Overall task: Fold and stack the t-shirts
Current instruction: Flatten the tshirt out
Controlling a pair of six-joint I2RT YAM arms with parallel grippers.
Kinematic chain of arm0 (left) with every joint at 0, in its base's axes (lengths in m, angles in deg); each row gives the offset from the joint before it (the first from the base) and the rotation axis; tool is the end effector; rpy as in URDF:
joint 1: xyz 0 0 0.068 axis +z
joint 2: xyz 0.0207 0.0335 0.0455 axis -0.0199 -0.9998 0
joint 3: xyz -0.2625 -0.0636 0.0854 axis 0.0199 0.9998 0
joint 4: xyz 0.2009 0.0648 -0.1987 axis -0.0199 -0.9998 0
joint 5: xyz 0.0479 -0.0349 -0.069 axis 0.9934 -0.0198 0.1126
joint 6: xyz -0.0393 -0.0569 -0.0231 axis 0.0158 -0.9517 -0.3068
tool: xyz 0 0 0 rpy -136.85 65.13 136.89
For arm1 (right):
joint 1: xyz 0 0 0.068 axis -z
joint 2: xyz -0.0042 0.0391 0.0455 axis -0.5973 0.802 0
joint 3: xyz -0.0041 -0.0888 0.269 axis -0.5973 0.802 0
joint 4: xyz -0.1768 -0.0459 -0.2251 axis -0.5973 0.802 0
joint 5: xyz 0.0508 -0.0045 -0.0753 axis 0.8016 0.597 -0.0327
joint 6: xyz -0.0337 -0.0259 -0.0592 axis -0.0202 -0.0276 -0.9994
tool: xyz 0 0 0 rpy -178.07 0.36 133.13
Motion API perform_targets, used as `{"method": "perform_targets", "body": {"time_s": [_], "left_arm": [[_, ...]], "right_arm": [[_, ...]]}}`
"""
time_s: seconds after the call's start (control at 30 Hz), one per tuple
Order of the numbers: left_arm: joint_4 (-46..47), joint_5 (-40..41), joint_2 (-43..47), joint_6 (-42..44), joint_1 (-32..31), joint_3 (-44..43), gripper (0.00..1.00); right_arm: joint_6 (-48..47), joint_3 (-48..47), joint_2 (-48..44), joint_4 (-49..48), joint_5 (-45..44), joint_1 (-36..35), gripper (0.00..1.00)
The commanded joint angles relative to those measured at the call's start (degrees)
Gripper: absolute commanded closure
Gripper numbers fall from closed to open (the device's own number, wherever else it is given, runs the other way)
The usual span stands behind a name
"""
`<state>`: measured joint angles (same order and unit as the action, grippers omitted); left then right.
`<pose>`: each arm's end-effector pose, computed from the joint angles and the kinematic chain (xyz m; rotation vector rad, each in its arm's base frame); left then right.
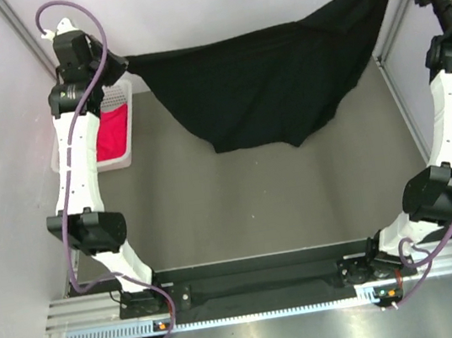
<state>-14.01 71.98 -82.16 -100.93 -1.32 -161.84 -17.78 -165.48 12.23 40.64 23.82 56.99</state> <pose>0.4280 -0.0185 0.5033 -0.5391 1.8300 -0.4503 0.3793 -0.1150 0.5590 0.5768 1.1587 0.9294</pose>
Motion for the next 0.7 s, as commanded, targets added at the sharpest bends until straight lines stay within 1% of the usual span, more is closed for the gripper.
{"method": "perform_targets", "body": {"time_s": [0.0, 0.07, 0.1, 0.13, 0.2, 0.27, 0.37, 0.4, 0.47, 0.5, 0.57, 0.6, 0.67], "left_arm": [[6.88, -6.99, -5.19, -3.27, 2.02, -8.06, 1.0], [11.97, -9.79, -7.48, -5.99, 2.02, -8.35, 1.0], [16.86, -10.51, -8.01, -7.3, 2.02, -7.83, 1.0], [19.0, -11.38, -8.1, -9.23, 3.41, -7.48, 1.0], [21.73, -13.05, -8.1, -10.48, 3.51, -8.52, 1.0], [22.1, -13.76, -7.23, -10.66, 3.43, -9.31, 1.0], [23.15, -14.82, -2.49, -8.73, 3.51, -7.57, 1.0], [23.76, -14.91, 1.18, -8.11, 3.51, -4.86, 1.0], [25.52, -15.0, 5.06, -6.01, 3.51, -0.82, 1.0], [25.61, -14.82, 8.82, -5.3, 3.51, 0.08, 1.0], [25.09, -13.07, 12.54, -3.28, 3.51, 2.1, 1.0], [25.0, -12.19, 15.95, -2.84, 3.51, 2.63, 1.0], [24.48, -10.08, 19.13, -1.0, 3.43, 3.6, 1.0]], "right_arm": [[3.48, -6.49, 3.71, -6.37, 0.57, 1.31, 1.0], [4.53, -7.37, 4.68, -9.78, 0.66, 1.31, 1.0], [5.75, -7.46, 5.12, -11.19, 0.92, 1.39, 1.0], [6.11, -7.72, 5.21, -11.82, 0.93, 1.48, 1.0], [6.12, -8.95, 4.78, -12.61, 1.36, 1.74, 1.0], [5.42, -10.62, 3.47, -11.83, 1.8, 1.92, 1.0], [4.1, -10.72, 1.0, -11.47, 1.98, 2.27, 1.0], [3.49, -10.72, -1.18, -10.69, 1.89, 2.79, 1.0], [2.6, -10.89, -4.87, -10.33, 1.89, 3.67, 1.0], [1.56, -11.24, -6.02, -9.55, 1.72, 4.64, 1.0], [1.81, -11.85, -8.22, -8.75, 1.63, 5.96, 1.0], [2.07, -12.03, -10.32, -8.57, 1.54, 7.36, 1.0], [2.34, -11.77, -13.92, -8.05, 1.02, 8.86, 1.0]]}}
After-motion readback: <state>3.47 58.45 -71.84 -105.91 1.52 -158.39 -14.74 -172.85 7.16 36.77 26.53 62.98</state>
